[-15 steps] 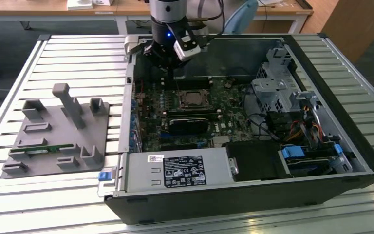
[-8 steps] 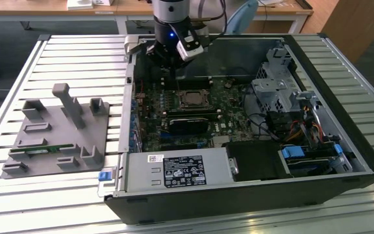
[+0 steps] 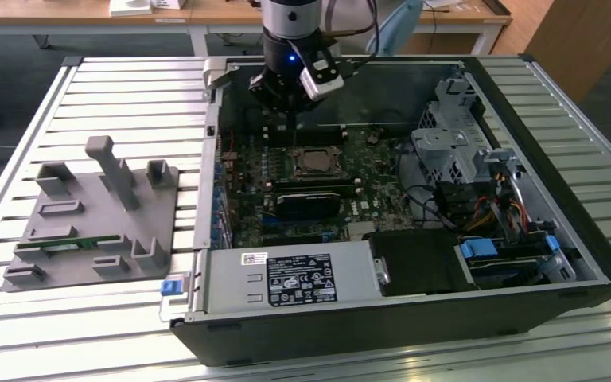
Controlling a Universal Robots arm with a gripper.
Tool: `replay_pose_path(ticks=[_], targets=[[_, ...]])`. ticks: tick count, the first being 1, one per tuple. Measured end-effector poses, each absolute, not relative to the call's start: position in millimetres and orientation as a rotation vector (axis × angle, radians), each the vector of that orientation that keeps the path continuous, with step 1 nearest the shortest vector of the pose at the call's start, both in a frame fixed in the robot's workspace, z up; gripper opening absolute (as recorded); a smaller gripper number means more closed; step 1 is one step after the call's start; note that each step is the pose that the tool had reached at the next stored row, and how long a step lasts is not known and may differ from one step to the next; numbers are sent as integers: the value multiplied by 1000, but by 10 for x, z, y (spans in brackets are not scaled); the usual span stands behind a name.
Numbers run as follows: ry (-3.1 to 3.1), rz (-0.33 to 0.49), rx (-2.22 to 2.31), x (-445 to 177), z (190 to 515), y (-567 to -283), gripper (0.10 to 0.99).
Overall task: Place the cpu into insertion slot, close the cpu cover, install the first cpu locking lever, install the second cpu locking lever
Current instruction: 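Install the first cpu locking lever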
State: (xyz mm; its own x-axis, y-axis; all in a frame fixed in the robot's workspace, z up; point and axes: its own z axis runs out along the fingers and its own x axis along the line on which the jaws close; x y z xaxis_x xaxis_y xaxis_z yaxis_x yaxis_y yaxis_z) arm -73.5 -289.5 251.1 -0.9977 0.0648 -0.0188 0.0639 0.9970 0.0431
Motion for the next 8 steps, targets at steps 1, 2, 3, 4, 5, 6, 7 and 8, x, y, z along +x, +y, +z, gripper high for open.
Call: replay_pose_path(ticks=[1,2,3,4,5,6,7,8], targets=[[3121,66,100,-691,2510,-2895,106],[3122,67,100,-656,2507,-2895,106],[3123,67,99,-633,2504,-2895,106],[3124,67,99,-608,2502,-2895,106],[3124,67,99,-592,2499,-2895,106],[3124,67,99,-584,2496,-2895,106],[3124,72,100,-582,2494,-2896,106],[3124,85,100,-581,2492,-2896,106]])
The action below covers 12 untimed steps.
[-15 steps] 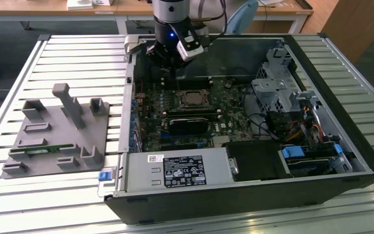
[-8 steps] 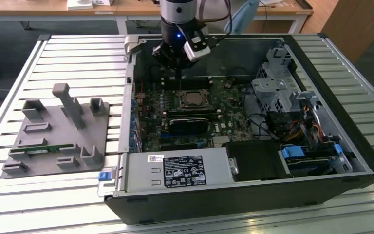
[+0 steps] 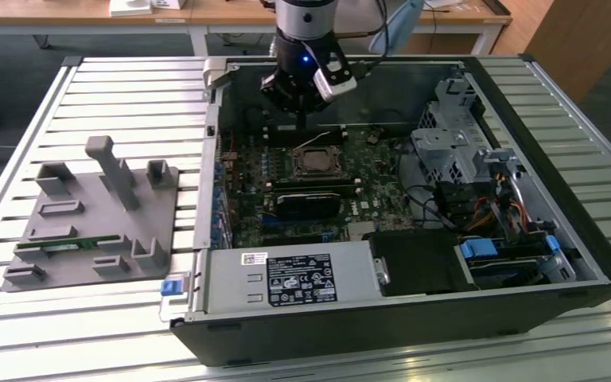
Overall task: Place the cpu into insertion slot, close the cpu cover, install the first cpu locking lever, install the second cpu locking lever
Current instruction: 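Install the first cpu locking lever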
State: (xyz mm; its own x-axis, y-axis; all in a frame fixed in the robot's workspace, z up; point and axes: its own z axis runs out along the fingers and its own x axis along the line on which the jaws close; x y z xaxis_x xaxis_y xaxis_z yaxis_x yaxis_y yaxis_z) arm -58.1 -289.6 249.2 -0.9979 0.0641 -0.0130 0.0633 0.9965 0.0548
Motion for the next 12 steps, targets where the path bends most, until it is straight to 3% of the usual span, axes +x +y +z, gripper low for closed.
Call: replay_pose_path(ticks=[3,12], targets=[[3123,159,100,-581,2482,-2901,106],[3126,160,101,-566,2463,-2903,106]])
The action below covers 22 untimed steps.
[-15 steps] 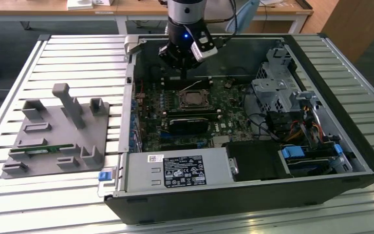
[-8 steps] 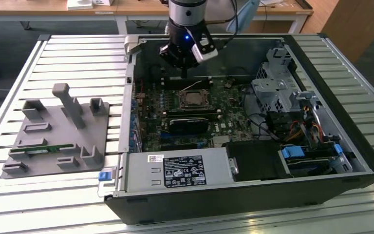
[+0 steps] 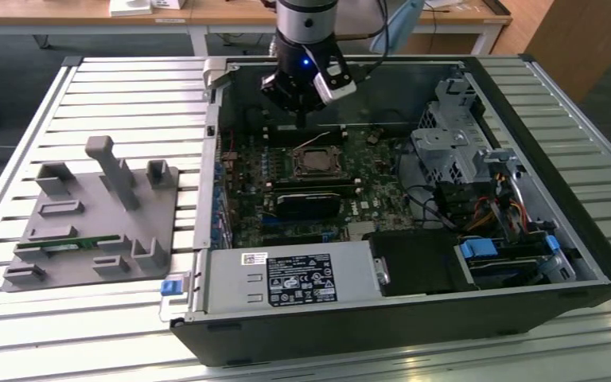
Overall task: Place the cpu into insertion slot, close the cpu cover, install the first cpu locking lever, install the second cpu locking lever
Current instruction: 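Install the first cpu locking lever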
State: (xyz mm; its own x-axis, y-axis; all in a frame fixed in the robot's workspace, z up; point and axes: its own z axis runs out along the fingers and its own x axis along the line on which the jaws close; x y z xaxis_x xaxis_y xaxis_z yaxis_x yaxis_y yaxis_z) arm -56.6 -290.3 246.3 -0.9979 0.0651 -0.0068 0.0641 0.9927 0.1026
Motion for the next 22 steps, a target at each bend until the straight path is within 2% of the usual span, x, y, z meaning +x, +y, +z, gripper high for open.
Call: replay_pose_path(ticks=[22], targets=[[3129,158,63,-384,2325,-2920,106]])
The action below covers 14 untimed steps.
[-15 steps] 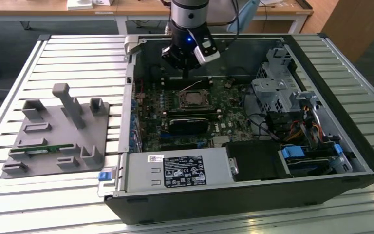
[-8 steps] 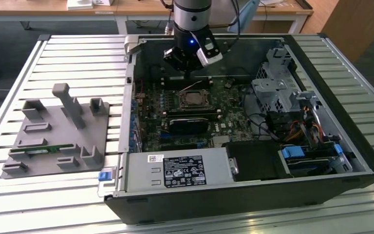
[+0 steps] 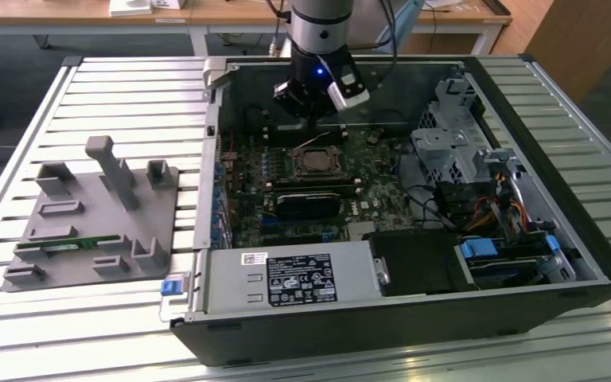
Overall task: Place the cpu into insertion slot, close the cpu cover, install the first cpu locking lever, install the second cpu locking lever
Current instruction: 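Install the first cpu locking lever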
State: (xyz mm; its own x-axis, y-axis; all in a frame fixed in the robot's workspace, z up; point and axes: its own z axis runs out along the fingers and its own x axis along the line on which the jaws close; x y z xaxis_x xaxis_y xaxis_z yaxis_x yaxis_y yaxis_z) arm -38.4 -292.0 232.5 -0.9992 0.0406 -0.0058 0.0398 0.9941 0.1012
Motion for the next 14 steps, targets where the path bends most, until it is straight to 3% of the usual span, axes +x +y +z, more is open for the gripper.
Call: replay_pose_path(ticks=[14], targets=[[3129,158,63,-283,2269,-2919,106]])
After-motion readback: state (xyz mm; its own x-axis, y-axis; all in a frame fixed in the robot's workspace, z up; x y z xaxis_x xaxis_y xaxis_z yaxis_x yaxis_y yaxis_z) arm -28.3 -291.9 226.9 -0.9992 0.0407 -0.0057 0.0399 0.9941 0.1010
